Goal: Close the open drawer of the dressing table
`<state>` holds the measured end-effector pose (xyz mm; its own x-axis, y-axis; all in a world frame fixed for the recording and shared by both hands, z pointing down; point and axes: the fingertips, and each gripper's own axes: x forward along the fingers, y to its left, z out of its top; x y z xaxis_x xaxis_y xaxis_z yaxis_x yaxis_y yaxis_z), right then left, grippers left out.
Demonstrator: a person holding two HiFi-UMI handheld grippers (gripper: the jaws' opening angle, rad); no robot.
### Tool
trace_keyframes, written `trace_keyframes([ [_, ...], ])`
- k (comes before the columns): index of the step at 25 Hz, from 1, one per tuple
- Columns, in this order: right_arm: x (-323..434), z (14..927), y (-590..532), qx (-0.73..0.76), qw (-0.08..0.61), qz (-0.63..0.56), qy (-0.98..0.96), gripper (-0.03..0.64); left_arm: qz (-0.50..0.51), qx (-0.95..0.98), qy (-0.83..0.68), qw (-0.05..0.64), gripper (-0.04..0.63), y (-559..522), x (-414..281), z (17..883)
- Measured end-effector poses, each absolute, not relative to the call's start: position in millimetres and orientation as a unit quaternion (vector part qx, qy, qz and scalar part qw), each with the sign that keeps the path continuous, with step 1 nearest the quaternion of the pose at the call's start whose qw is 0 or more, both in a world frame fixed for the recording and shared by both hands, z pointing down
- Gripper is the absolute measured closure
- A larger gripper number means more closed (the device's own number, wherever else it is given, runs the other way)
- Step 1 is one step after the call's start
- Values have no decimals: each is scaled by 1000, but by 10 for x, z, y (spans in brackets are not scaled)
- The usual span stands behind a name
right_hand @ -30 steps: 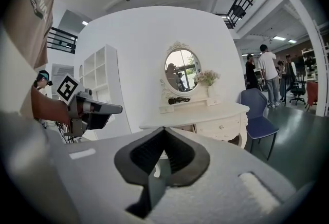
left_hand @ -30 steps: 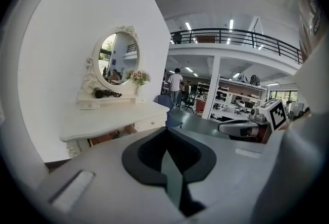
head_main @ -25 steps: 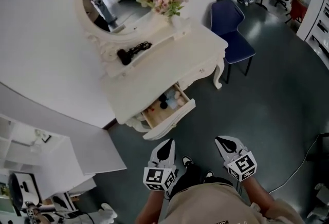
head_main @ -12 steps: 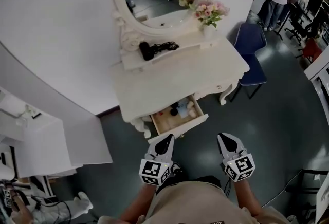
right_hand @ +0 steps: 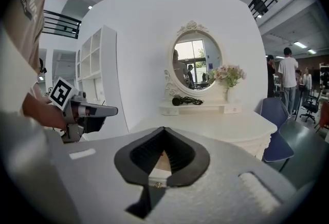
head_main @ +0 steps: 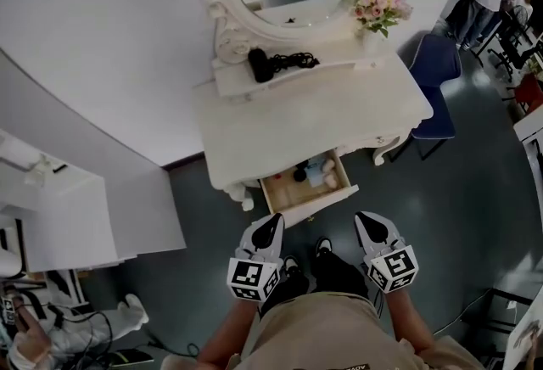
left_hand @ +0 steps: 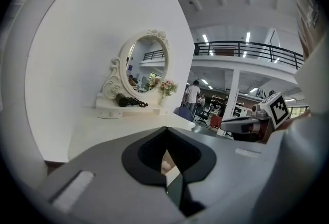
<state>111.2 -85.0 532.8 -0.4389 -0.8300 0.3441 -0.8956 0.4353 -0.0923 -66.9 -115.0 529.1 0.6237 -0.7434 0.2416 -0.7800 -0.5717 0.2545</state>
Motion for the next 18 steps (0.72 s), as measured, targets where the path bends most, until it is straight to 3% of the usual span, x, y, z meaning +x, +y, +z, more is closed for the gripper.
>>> trace_keyframes([
  [11,1245,5525,-1549,449,163,83,-874,614,70,853,-495,148,578,-1468,-554,5121],
  [18,1309,5964,-1868,395,182,122,-892,614,52,836,-530,135,578,-1790,-363,4875],
])
